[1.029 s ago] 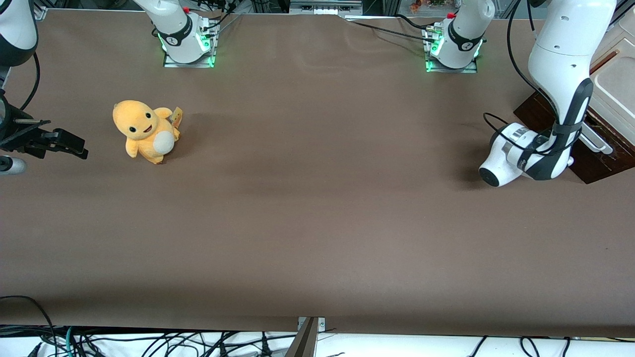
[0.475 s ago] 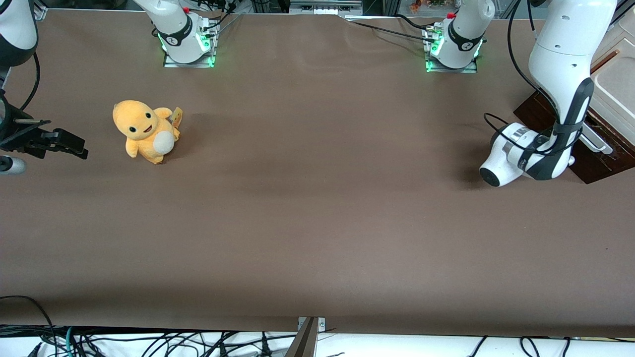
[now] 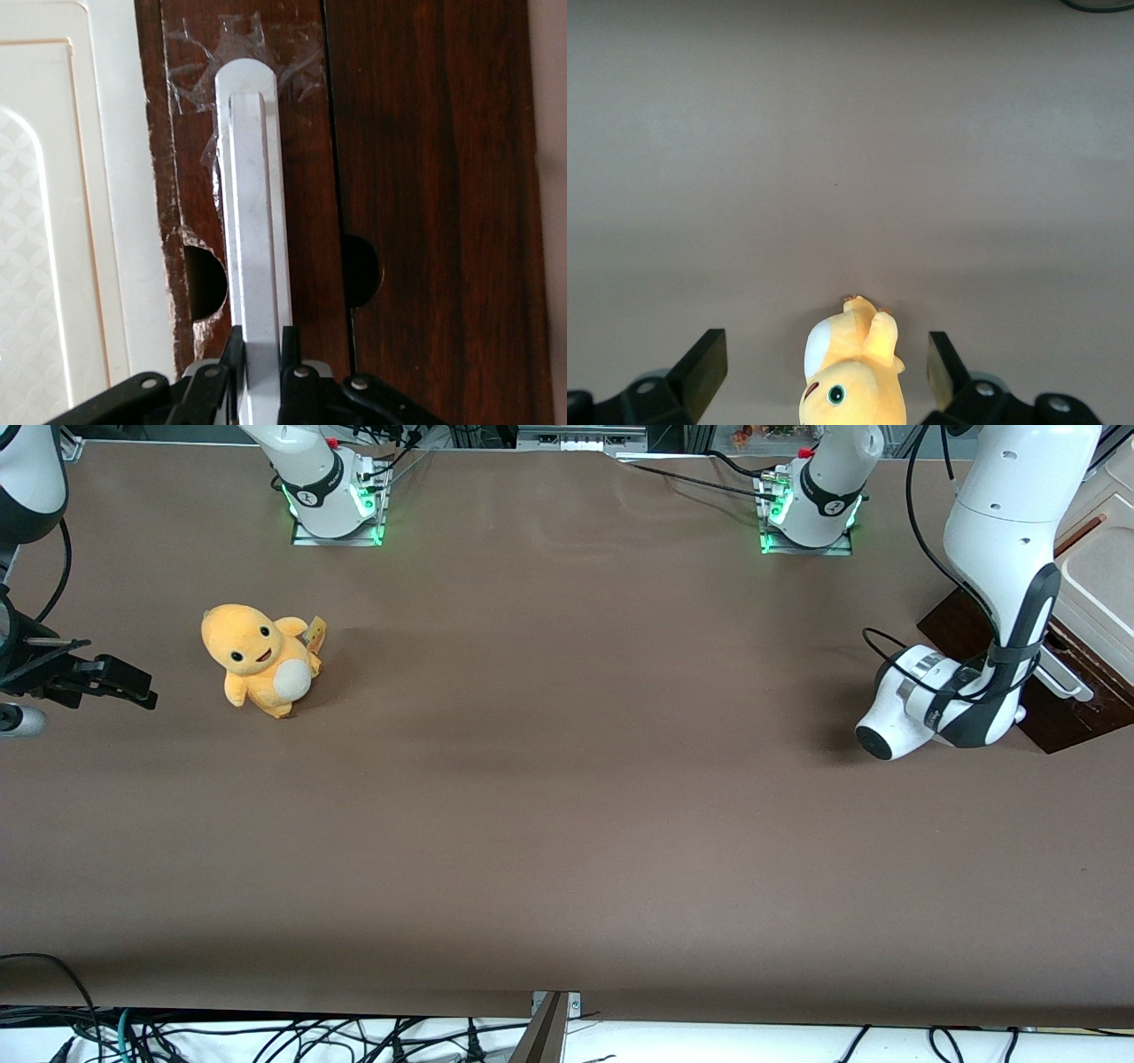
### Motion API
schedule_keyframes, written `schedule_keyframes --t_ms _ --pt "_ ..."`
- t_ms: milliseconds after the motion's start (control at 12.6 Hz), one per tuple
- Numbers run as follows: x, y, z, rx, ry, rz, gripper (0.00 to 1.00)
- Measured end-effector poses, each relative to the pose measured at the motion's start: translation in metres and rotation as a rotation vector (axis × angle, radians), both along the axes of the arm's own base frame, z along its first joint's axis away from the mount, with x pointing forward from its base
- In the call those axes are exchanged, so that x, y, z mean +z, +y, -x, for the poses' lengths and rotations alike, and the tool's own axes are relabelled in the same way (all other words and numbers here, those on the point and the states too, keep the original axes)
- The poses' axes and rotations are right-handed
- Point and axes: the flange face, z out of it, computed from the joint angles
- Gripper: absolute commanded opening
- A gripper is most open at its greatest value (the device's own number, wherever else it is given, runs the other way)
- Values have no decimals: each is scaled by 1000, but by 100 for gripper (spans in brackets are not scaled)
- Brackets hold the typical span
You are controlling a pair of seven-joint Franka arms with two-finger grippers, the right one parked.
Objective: Open lower drawer with left arm only
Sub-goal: 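Align the left gripper on the white bar handle and close it, then pull the handle with the left gripper, sliding the drawer out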
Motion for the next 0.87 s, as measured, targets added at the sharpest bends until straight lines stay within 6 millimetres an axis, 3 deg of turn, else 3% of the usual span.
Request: schedule_keyframes --t_ms 317,871 --pt "9 -29 -19 -24 -24 26 16" --pt "8 -55 -36 -36 -27 39 16"
